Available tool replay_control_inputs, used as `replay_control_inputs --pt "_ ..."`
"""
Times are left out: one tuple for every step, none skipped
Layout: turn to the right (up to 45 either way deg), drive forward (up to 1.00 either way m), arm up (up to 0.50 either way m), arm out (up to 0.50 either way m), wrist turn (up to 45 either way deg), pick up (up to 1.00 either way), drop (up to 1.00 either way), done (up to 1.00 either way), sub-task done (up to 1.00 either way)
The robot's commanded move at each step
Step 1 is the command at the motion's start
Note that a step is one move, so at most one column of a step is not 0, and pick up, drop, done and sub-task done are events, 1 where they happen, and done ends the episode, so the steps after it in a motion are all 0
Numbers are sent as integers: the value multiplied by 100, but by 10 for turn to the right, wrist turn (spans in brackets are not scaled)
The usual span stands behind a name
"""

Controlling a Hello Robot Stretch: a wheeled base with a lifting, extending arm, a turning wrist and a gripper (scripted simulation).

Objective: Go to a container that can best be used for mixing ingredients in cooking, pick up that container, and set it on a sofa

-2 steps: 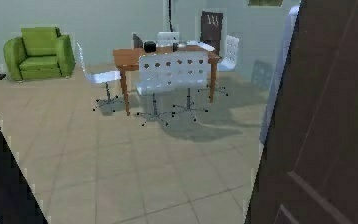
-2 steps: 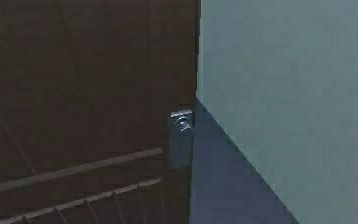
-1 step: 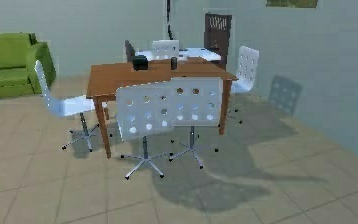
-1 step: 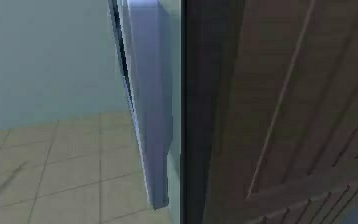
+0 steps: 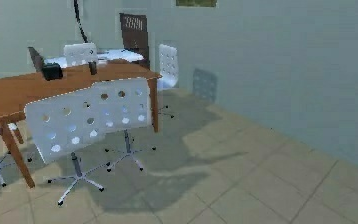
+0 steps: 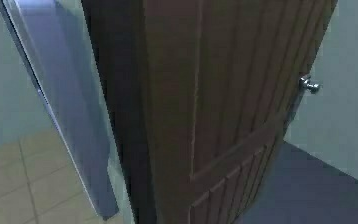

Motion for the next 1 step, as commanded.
replay_control_inputs --pt "0 50 0 0 0 0 0 0 0"
